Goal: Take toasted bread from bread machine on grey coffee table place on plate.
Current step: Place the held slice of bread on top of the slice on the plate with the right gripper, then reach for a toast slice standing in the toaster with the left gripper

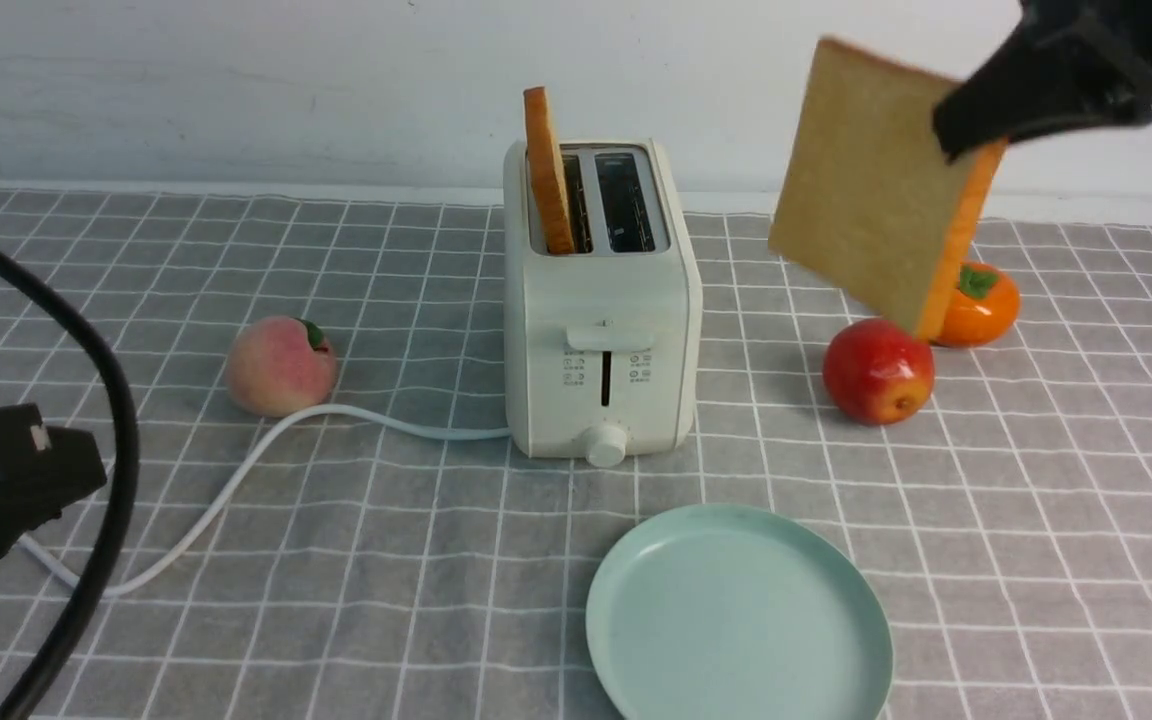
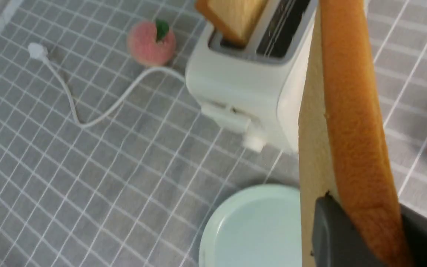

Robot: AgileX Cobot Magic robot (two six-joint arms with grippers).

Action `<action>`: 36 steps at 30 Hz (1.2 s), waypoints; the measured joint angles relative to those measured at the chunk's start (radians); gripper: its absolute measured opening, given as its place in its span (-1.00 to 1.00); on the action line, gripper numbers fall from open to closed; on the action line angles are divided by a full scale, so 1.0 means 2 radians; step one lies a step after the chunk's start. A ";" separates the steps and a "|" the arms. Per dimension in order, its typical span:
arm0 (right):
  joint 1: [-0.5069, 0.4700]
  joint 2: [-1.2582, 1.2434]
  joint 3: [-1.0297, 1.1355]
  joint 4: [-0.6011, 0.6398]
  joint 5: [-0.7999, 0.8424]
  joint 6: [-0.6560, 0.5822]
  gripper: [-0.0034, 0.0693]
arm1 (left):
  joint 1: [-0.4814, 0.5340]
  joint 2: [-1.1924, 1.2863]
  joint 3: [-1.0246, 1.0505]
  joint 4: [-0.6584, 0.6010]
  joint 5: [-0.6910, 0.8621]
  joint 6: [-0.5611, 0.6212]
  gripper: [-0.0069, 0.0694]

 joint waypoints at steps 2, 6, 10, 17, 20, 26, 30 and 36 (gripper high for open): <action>0.012 0.001 0.039 0.003 0.000 0.002 -0.58 | 0.000 0.000 0.000 0.000 -0.001 0.000 -0.19; 0.052 0.010 0.141 0.030 -0.003 -0.009 -0.58 | 0.000 0.000 0.000 0.000 -0.001 0.000 -0.19; 0.091 0.026 0.223 0.064 -0.021 -0.043 -0.58 | 0.000 0.000 0.000 0.000 -0.001 0.000 -0.19; 0.105 0.037 0.266 0.072 -0.109 -0.038 -0.55 | 0.000 0.000 0.000 -0.002 -0.001 0.000 -0.19; 0.105 0.037 0.267 0.054 -0.122 -0.019 -0.29 | 0.000 0.000 0.000 -0.004 -0.002 0.000 -0.19; 0.105 0.010 0.265 0.031 -0.124 -0.022 0.40 | 0.000 0.007 0.000 -0.009 -0.048 0.006 -0.19; 0.106 -0.038 0.240 0.018 -0.116 -0.025 0.75 | 0.000 0.051 -0.014 -0.009 -0.074 0.007 -0.17; 0.106 -0.120 0.219 0.007 -0.098 -0.018 0.72 | 0.000 0.188 -0.112 -0.005 -0.004 0.015 0.04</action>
